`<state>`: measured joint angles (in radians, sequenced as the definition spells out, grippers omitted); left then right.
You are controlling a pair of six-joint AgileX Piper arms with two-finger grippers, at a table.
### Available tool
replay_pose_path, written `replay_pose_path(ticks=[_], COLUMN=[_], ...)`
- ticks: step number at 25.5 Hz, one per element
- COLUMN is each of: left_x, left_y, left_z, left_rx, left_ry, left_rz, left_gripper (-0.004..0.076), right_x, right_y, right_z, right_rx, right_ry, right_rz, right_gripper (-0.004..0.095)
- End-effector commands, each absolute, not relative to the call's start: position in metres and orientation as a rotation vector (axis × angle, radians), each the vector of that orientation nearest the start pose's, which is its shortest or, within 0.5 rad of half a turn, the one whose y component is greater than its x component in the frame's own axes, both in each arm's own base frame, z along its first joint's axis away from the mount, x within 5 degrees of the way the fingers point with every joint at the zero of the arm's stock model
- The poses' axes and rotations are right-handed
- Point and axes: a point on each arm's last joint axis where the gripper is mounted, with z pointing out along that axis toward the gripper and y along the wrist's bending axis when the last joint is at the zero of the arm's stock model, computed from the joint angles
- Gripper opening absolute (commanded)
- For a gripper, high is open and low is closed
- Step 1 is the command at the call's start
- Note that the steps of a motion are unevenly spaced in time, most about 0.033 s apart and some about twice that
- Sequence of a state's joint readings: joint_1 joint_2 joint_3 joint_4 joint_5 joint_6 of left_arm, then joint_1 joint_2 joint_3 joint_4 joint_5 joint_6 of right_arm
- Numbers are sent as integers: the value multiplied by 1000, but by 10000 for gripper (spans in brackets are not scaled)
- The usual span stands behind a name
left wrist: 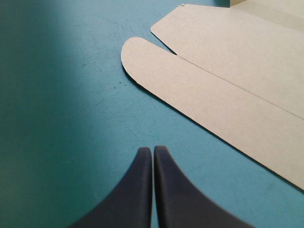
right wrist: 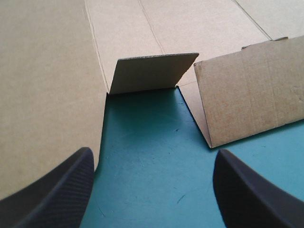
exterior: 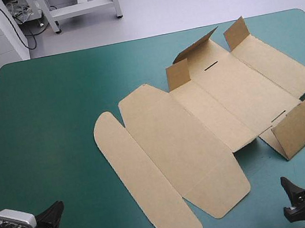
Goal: Fold the box
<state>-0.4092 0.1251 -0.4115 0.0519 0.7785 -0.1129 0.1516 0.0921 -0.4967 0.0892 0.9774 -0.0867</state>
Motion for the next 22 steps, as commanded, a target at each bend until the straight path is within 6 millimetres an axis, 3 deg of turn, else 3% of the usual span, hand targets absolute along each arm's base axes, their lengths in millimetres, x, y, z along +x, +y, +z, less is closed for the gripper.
replay_pose_path(ticks=[1,4,15,18,22], left_x=[34,34,34,34,34], left_y=[-11,-11,-11,-11,-11], left_z=[286,286,286,286,286], left_rx=[296,296,296,296,296], left_ry=[1876,1876,1876,1876,1876], left_rz=[-295,-295,-295,-295,-295], left_gripper=[-8,-8,-8,-8,-8], right_x=[18,25,94,125,162], right_y=[9,10,26,33,41], right_z=[304,314,357,356,334], right_rx=[-85,-45,79,152,237], right_ry=[1961,2018,2219,2314,2469], right_rz=[235,261,376,429,460], right_gripper=[656,656,656,656,606])
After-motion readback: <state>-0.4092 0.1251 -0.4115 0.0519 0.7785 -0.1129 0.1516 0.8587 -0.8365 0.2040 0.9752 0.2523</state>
